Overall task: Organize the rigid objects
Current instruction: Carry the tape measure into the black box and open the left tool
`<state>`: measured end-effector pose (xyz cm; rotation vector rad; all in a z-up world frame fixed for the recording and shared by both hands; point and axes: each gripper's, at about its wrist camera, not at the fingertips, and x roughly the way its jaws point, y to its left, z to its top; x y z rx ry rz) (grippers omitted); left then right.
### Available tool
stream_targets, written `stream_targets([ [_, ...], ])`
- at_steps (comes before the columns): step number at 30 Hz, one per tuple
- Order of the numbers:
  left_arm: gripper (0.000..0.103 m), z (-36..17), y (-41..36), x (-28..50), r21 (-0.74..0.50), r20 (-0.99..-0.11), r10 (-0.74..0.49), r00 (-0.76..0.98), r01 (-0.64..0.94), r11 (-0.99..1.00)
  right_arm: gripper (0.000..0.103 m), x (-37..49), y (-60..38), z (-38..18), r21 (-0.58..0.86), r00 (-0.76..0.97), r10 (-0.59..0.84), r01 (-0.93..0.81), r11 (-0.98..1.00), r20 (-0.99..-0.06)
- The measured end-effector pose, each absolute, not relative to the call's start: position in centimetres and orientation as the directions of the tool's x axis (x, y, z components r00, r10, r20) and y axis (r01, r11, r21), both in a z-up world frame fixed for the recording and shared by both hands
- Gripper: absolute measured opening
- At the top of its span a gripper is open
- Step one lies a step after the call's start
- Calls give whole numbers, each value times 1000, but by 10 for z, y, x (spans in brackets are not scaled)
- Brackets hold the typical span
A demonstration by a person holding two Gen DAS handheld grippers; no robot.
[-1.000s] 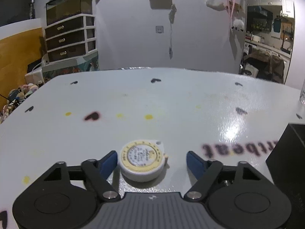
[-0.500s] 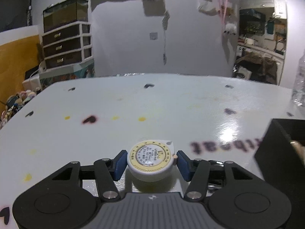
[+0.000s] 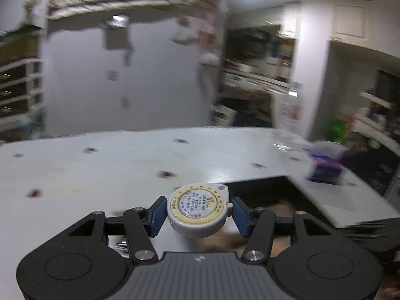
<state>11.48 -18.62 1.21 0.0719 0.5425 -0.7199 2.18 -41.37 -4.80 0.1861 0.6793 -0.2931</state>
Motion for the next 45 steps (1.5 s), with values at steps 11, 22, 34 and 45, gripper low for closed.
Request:
stream_targets([
  [11,56,-9,-285,117,-243,-600,-670,437,699,673,4,25,-413,-47,68,725,-213,336,939,-655],
  [22,57,-38,-316,147,-359,-647,-661,380,613,704,4,24,-413,-47,63,727,-211,331,942,-654],
  [34,81,-33,-286,133,-377,-633,-669,390,600,706,4,24,-411,-47,58,727,-216,331,942,-651],
  [45,81,-12,-253,109,-314,-591,-670,450,636,704,4,24,-411,-47,57,727,-216,332,942,-652],
])
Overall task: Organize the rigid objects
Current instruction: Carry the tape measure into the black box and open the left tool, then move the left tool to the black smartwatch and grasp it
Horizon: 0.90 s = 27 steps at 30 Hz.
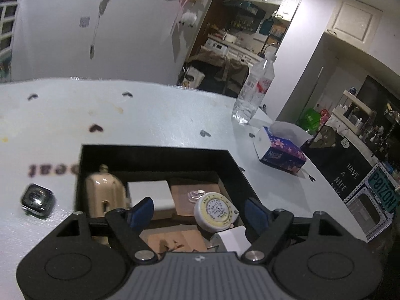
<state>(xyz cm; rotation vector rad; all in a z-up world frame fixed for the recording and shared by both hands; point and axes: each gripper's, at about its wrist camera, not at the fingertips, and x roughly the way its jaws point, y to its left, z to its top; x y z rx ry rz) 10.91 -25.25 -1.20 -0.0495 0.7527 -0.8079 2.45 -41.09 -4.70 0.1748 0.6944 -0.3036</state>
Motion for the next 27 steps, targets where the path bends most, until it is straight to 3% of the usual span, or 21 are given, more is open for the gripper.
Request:
stream_targets([
  [14,100,1,-190,65,-177,-507,-610,608,620,765,4,24,-413,-47,57,726,-220,335,940,-651],
  [27,102,-28,-135,42,-64,-476,-443,760,473,879,5,24,-415,-47,52,725,-224,338,940,-651],
])
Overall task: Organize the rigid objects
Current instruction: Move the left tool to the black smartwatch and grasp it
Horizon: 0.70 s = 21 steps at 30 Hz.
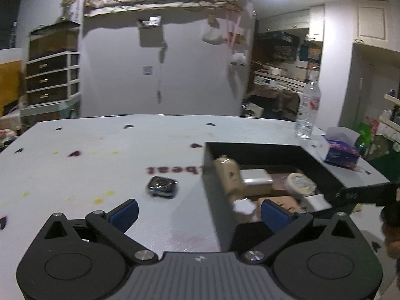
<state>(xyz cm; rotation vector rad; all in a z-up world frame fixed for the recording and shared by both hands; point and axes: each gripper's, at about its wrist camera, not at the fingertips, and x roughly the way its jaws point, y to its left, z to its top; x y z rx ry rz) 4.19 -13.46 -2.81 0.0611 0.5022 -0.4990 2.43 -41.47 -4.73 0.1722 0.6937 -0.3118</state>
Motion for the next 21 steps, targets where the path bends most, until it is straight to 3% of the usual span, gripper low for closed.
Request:
stream_targets([
  [6,102,-38,-120,50,-38,-452,-386,804,415,909,5,24,-413,-47,52,726,-226,340,939,-649],
  [11,91,-48,-118,73,31,-421,-317,850,362,932,5,24,-413,-47,51,726,-227,340,939,-649],
  [21,81,-64,-132,142,74,-479,-450,754,545,835,5,23,-413,-48,49,727,-227,337,940,-648],
])
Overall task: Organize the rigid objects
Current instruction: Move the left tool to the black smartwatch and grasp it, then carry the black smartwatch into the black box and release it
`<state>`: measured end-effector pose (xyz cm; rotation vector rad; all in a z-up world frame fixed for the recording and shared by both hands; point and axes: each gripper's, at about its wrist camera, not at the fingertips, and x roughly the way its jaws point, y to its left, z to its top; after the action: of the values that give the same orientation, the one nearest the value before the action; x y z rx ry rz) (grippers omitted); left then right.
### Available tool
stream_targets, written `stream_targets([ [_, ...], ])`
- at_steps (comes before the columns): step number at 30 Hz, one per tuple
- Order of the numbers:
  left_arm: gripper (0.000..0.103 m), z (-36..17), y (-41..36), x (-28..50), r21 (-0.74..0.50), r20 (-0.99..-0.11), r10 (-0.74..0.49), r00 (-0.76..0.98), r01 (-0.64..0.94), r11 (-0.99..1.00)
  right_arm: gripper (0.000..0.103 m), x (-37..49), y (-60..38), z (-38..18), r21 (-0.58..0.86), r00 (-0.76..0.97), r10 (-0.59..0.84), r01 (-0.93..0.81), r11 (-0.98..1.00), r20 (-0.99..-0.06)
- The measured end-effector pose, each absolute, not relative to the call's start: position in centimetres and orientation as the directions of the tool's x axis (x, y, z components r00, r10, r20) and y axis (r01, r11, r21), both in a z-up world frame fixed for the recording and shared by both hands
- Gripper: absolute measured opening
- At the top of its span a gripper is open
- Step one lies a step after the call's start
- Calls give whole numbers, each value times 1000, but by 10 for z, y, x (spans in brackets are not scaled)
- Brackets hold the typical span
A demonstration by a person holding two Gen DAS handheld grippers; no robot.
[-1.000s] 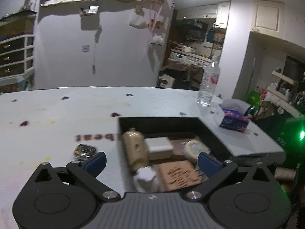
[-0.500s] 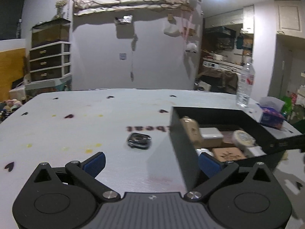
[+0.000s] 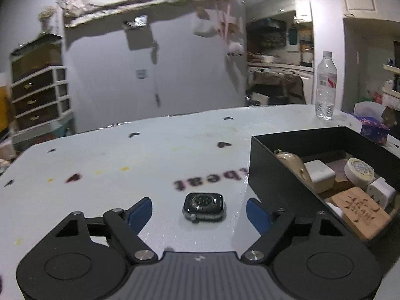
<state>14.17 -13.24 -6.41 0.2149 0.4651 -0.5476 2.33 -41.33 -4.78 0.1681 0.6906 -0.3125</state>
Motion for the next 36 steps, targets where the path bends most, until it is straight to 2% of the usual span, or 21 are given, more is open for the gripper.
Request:
stream_targets([
  [5,73,-73,-141,169,65,-533,-461,709,577,814,5,22,-412,-48,50,729,-224,334,941,-647],
  [10,73,-79,-153,180,83,-582,-470,664,623,778,5,22,-412,-48,50,729,-225,334,941,-647],
  [15,72,-81,-153,184,61,-589,-485,646,634,771,5,22,-412,-48,50,729,-225,335,941,-647],
  [17,55,-80,-152,185,53,-585,-489,647,633,773,5,22,-412,-48,51,729,-224,334,941,-647],
  [19,48,-79,-152,185,45,-582,-486,652,622,781,5,22,-412,-48,51,729,-225,335,941,-647],
  [31,47,-78,-147,181,-7,-573,-460,679,557,831,5,22,-412,-48,51,730,-223,333,942,-647],
  [36,47,-59,-140,157,-76,-495,-499,711,537,840,5,22,-412,-48,56,732,-218,329,943,-646],
])
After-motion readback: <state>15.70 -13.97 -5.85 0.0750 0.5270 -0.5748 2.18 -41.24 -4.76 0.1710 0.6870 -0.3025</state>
